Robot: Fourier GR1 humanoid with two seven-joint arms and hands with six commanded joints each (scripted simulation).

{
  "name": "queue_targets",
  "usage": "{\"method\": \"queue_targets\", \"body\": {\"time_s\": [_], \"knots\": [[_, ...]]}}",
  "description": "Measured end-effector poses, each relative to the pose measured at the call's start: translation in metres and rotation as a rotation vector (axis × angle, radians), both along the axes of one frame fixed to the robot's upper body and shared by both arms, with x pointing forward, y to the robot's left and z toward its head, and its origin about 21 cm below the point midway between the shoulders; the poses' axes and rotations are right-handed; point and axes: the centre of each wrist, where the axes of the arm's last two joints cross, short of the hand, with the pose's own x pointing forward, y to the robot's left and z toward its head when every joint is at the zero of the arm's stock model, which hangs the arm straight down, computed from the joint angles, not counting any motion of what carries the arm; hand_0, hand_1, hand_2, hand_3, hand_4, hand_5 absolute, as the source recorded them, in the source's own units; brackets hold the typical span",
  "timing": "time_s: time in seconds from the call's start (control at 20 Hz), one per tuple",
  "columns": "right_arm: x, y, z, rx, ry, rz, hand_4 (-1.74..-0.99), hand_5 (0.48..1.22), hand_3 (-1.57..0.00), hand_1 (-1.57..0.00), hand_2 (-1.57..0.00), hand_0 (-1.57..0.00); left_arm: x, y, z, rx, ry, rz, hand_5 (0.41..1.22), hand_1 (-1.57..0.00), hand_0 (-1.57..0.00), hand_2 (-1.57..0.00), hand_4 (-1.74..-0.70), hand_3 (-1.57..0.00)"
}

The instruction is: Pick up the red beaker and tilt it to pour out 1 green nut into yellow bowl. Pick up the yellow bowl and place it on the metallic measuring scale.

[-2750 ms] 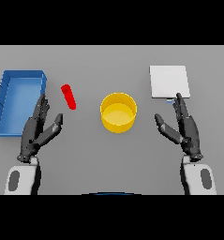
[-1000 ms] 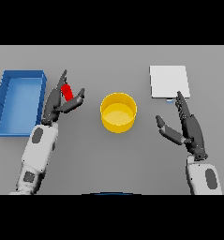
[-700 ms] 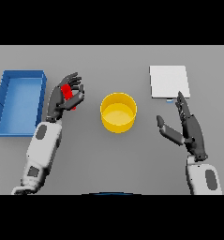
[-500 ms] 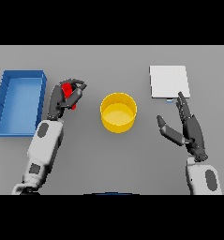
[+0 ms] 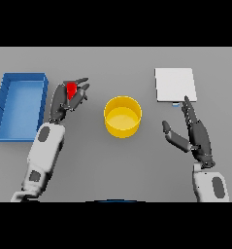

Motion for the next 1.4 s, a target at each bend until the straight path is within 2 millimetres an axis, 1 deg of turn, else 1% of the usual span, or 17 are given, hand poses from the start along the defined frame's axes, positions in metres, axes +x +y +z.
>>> {"method": "queue_targets", "body": {"time_s": [0.1, 0.15, 0.25, 0.35, 0.4, 0.45, 0.65, 0.75, 0.9, 1.0, 1.05, 1.1, 1.15, 1.25, 1.3, 1.35, 1.4], "knots": [[0.002, 0.003, 0.000, -0.005, 0.010, -0.001, -1.294, 0.662, 0.00, 0.00, 0.00, 0.00, 0.002, 0.000, 0.012, -0.001, -0.011, 0.006, 1.211, -1.55, -1.55, -1.55, -1.50, -1.53], [0.003, 0.001, -0.001, -0.014, 0.009, -0.006, -1.294, 0.664, 0.00, 0.00, 0.00, 0.00, 0.003, 0.001, 0.019, 0.001, -0.030, 0.000, 1.213, -1.55, -1.55, -1.55, -1.50, -1.54], [0.001, 0.001, 0.000, -0.019, -0.005, 0.000, -1.289, 0.664, 0.00, 0.00, 0.00, 0.00, 0.003, -0.002, 0.029, 0.054, -0.054, -0.019, 1.216, -1.56, -1.56, -1.56, -1.50, -1.55], [0.005, 0.005, 0.002, -0.017, -0.012, 0.007, -1.281, 0.663, 0.00, 0.00, 0.00, 0.00, 0.003, -0.003, 0.043, 0.110, -0.078, -0.049, 1.181, -1.56, -1.56, -1.56, -1.58, -1.56], [0.002, 0.003, -0.002, -0.021, -0.010, 0.013, -1.277, 0.664, 0.00, 0.00, 0.00, 0.00, 0.004, -0.004, 0.053, 0.166, -0.078, -0.052, 1.174, -1.57, -1.57, -1.56, -1.62, -1.56], [0.001, 0.001, -0.003, -0.021, -0.009, 0.012, -1.277, 0.667, 0.00, 0.00, 0.00, 0.00, 0.003, -0.005, 0.058, 0.202, -0.081, -0.061, 1.170, -1.57, -1.57, -1.56, -1.62, -1.56], [0.001, 0.006, -0.002, -0.016, 0.000, 0.009, -1.277, 0.679, 0.00, 0.00, 0.00, 0.00, 0.002, -0.007, 0.066, 0.284, -0.074, -0.083, 1.140, -1.57, -1.57, -1.56, -1.62, -1.56], [-0.002, 0.003, 0.002, -0.019, -0.005, 0.008, -1.273, 0.686, 0.00, 0.00, 0.00, 0.00, 0.002, -0.007, 0.070, 0.336, -0.091, -0.097, 1.126, -1.57, -1.57, -1.57, -1.66, -1.56], [-0.002, 0.005, -0.003, 0.000, 0.025, 0.009, -1.272, 0.689, 0.00, 0.00, 0.00, 0.00, 0.007, -0.015, 0.088, 0.535, -0.098, -0.154, 1.127, -1.57, -1.57, -1.57, -1.70, -1.57], [0.000, 0.008, 0.001, -0.009, 0.002, 0.013, -1.280, 0.690, 0.00, 0.00, 0.00, 0.00, 0.008, -0.026, 0.094, 0.698, -0.132, -0.209, 1.136, -1.57, -1.57, -1.57, -1.71, -1.57], [-0.001, 0.010, -0.001, -0.011, 0.011, 0.009, -1.284, 0.692, 0.00, 0.00, 0.00, 0.00, 0.010, -0.029, 0.099, 0.779, -0.140, -0.227, 1.145, -1.57, -1.57, -1.57, -1.72, -1.57], [-0.003, 0.006, 0.000, -0.018, 0.002, 0.007, -1.287, 0.694, 0.00, 0.00, 0.00, 0.00, 0.012, -0.033, 0.103, 0.855, -0.136, -0.240, 1.160, -1.57, -1.57, -1.57, -1.72, -1.57], [-0.001, 0.008, 0.000, -0.015, 0.010, 0.005, -1.290, 0.695, 0.00, 0.00, 0.00, 0.00, 0.016, -0.037, 0.108, 0.934, -0.134, -0.259, 1.172, -1.57, -1.57, -1.57, -1.73, -1.57], [-0.002, 0.007, 0.002, -0.027, 0.000, 0.005, -1.290, 0.695, 0.00, 0.00, 0.00, 0.00, 0.018, -0.042, 0.111, 1.066, -0.139, -0.340, 1.190, -1.57, -1.57, -1.57, -1.73, -1.57], [-0.004, 0.006, 0.001, -0.035, 0.000, 0.008, -1.290, 0.694, 0.00, 0.00, 0.00, 0.00, 0.018, -0.048, 0.113, 1.119, -0.145, -0.373, 1.196, -1.57, -1.57, -1.57, -1.73, -1.57], [-0.004, 0.005, 0.001, -0.031, 0.003, 0.011, -1.293, 0.690, 0.00, 0.00, 0.00, 0.00, 0.019, -0.051, 0.111, 1.177, -0.139, -0.403, 1.201, -1.57, -1.57, -1.57, -1.68, -1.57], [-0.005, 0.005, 0.000, -0.032, 0.015, 0.002, -1.290, 0.685, 0.00, 0.00, 0.00, 0.00, 0.020, -0.053, 0.114, 1.231, -0.129, -0.427, 1.205, -1.57, -1.57, -1.57, -1.64, -1.57]]}}
